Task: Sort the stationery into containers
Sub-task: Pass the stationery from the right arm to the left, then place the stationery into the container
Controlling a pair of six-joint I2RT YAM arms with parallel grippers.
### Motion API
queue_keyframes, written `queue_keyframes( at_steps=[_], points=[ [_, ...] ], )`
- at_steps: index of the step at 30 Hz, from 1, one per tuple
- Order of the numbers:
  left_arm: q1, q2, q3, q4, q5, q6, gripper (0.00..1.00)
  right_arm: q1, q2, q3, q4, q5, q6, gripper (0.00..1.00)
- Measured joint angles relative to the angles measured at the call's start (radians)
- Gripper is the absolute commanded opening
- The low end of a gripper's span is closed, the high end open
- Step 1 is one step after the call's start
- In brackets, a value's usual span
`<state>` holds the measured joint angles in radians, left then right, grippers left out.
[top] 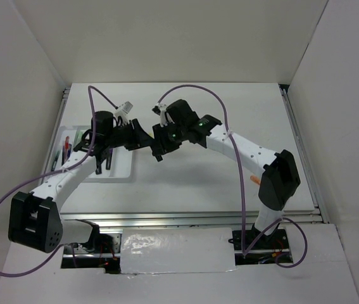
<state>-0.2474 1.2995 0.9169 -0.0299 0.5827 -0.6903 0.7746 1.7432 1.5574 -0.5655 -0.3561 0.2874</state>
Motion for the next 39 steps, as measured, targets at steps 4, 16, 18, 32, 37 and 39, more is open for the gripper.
queue_keyframes(
  at_steps=[4,16,18,32,37,39],
  points=[
    [0.011,-0.019,-0.022,0.037,0.049,-0.035,0.11,0.012,0.0,0.001,0.002,0.004,0.0,0.07],
    [0.264,0.116,0.266,-0.422,-0.045,0.339,0.0,-0.134,-0.068,-0.041,0.035,-0.071,-0.03,0.8],
    [0.293,0.154,0.322,-0.506,-0.137,0.435,0.0,-0.19,-0.076,-0.048,0.034,-0.076,-0.047,0.79],
    [0.41,0.448,0.399,-0.706,-0.426,0.737,0.18,-0.302,0.031,-0.042,-0.011,0.019,-0.145,0.68],
    [0.409,0.489,0.436,-0.695,-0.429,0.743,0.32,-0.303,0.19,0.095,-0.034,0.1,-0.181,0.7],
    [0.409,0.497,0.436,-0.695,-0.428,0.743,0.37,-0.303,0.258,0.158,-0.041,0.126,-0.191,0.7]
  ],
)
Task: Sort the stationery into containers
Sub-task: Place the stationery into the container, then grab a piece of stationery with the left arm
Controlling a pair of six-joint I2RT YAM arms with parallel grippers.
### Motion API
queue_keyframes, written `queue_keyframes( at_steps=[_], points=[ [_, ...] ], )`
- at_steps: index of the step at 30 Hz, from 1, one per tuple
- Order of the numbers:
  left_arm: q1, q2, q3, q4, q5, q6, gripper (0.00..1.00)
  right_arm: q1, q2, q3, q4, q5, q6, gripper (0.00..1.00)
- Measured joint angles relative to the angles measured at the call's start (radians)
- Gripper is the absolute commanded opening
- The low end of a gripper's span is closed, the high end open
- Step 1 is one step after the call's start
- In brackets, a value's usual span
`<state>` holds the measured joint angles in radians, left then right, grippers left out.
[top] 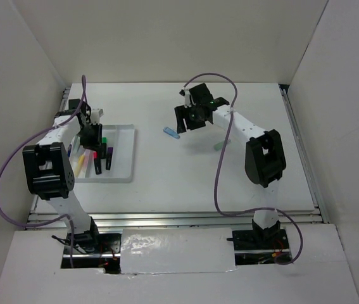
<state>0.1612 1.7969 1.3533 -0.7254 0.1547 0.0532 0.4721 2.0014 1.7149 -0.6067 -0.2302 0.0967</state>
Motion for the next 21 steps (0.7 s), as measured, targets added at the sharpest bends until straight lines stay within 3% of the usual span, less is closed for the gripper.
queue_keyframes(
  at_steps=[2,3,7,8,15,21],
  points=[
    [0.0,0.003,0.0,0.0,0.001,0.003,0.44,0.0,0.041,0.035,-0.007,0.015,-0.007,0.7],
    [0.0,0.003,0.0,0.0,0.004,0.002,0.56,0.0,0.063,0.054,-0.009,0.019,-0.01,0.71],
    [0.0,0.003,0.0,0.0,0.034,0.003,0.62,0.001,0.124,0.11,-0.012,0.036,-0.016,0.71],
    [0.0,0.003,0.0,0.0,0.046,0.003,0.77,0.001,0.132,0.115,-0.013,0.039,-0.018,0.71],
    [-0.026,0.0,0.037,-0.014,0.129,0.029,0.78,-0.011,0.121,0.079,-0.035,0.087,-0.032,0.72],
    [-0.226,-0.047,0.106,0.087,0.118,0.014,0.77,-0.14,-0.068,-0.186,-0.051,0.09,-0.032,0.74]
  ],
)
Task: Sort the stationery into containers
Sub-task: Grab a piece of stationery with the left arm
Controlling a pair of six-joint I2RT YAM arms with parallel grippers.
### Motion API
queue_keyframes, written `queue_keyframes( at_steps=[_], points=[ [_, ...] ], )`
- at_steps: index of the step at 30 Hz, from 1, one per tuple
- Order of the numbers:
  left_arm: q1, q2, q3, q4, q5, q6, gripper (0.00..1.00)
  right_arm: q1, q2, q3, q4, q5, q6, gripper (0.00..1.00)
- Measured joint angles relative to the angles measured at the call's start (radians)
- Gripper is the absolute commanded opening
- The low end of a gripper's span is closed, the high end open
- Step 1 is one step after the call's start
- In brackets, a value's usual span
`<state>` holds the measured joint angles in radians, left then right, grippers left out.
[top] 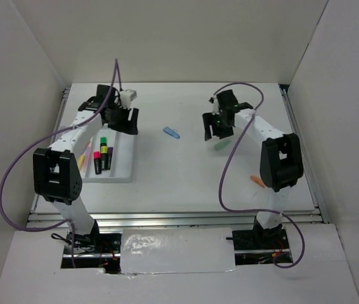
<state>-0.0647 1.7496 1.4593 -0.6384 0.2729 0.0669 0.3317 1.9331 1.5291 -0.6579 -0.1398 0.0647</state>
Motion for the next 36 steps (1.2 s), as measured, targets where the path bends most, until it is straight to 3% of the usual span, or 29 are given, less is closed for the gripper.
queue_keyframes(
  at_steps=[5,10,17,28,36],
  points=[
    [-0.204,0.045,0.085,0.111,-0.095,-0.127,0.73,-0.181,-0.156,-0.121,-0.009,-0.011,0.002,0.74],
    [-0.315,0.25,0.289,0.161,-0.264,-0.324,0.75,-0.266,-0.265,-0.178,-0.023,-0.039,0.005,0.75],
    [-0.366,0.438,0.344,0.167,-0.42,-0.547,0.8,-0.309,-0.287,-0.229,-0.031,-0.082,0.016,0.75],
    [-0.412,0.549,0.434,0.184,-0.485,-0.688,0.82,-0.319,-0.287,-0.241,-0.044,-0.093,0.023,0.75],
    [-0.442,0.592,0.459,0.175,-0.515,-0.702,0.67,-0.324,-0.287,-0.241,-0.046,-0.102,0.023,0.75]
  ],
)
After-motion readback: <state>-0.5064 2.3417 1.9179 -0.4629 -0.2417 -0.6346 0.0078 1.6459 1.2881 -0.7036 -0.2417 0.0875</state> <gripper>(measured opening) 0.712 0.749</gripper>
